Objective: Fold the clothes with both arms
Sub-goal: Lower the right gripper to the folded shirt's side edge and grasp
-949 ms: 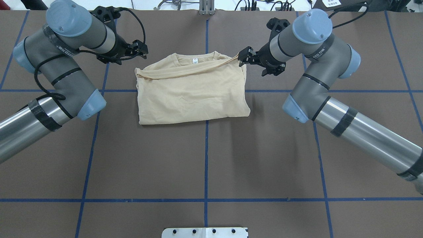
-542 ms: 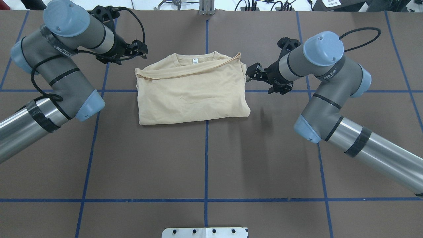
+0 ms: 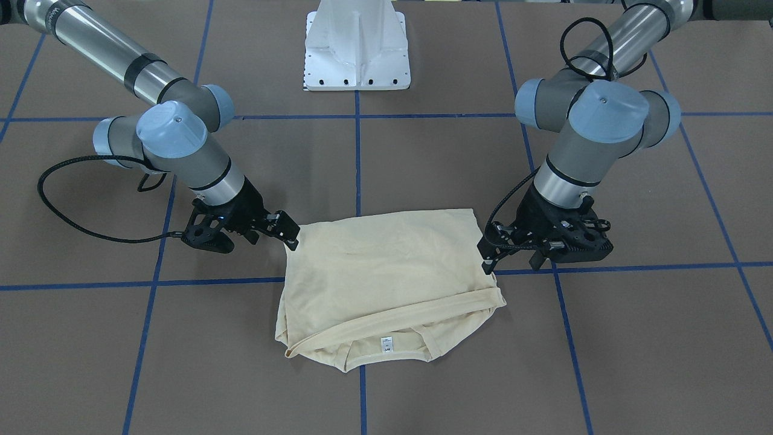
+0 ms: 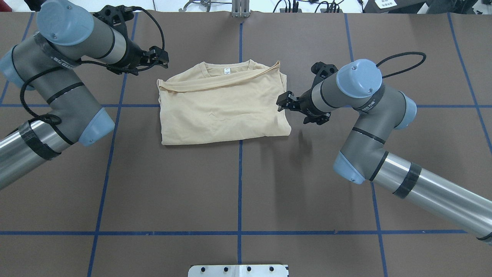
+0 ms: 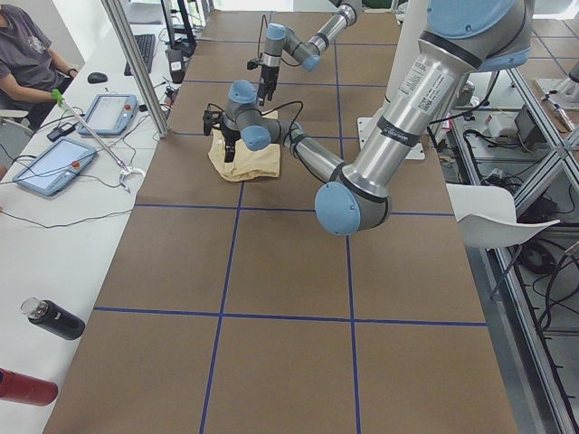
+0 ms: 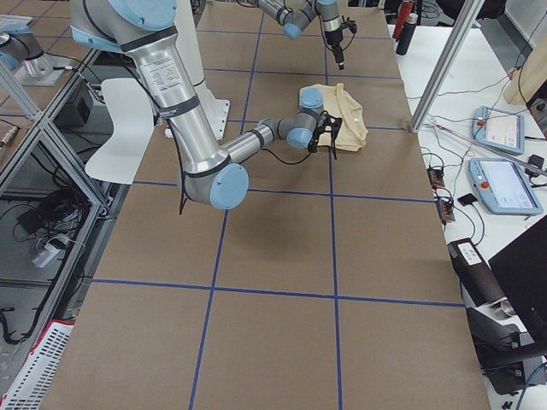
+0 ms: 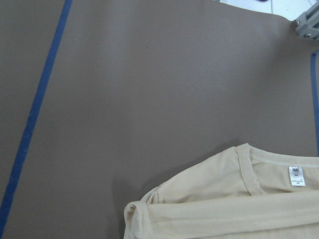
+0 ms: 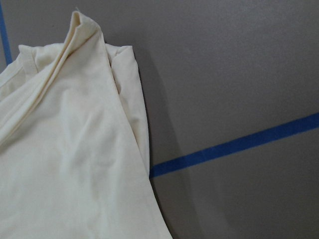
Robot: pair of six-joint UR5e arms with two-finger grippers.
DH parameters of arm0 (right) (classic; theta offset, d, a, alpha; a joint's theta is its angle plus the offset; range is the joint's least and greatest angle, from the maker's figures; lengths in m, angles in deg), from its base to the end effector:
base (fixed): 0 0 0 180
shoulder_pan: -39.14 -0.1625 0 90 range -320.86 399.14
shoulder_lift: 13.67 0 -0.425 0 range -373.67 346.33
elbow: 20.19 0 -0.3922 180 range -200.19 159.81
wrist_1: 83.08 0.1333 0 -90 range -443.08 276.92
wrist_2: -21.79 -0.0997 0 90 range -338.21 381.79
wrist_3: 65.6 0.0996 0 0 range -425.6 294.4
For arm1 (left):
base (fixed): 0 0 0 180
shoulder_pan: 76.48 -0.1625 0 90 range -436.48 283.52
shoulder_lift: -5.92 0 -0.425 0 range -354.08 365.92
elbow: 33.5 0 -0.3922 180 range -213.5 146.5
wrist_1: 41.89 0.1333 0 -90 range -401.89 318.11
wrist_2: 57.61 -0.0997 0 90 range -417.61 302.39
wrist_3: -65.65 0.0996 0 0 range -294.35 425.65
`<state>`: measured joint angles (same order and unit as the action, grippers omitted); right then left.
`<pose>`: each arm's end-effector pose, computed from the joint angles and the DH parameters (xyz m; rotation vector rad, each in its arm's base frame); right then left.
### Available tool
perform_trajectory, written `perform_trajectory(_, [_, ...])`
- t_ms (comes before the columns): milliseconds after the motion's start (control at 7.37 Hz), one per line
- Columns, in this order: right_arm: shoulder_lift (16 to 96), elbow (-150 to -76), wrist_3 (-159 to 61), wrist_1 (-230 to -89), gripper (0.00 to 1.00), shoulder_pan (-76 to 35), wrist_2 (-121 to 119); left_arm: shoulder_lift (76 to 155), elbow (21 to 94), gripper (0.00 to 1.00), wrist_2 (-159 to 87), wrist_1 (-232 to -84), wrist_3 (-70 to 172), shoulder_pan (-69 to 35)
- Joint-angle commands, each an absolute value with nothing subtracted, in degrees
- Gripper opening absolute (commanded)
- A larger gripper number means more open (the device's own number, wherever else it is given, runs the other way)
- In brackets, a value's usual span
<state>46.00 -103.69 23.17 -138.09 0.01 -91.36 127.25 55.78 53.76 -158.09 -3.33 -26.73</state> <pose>-0.4862 -0.5169 0.3330 0.0040 -1.0823 0.3890 0.3723 -0.5899 0.2932 0.2892 0.9984 -0.2708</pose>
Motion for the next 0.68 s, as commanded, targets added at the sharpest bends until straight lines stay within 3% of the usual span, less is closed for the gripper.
perform_trajectory(0, [44.5, -104.0, 23.2, -140.5, 1.00, 0.8, -91.2, 125.9, 58.9, 0.99, 53.5, -158.1, -3.3, -26.7])
perform_trajectory(542, [43.9, -103.3, 23.1, -141.7, 0.98, 3.3, -89.8, 125.9, 60.3, 0.99, 52.5, -156.0, -3.3, -26.7])
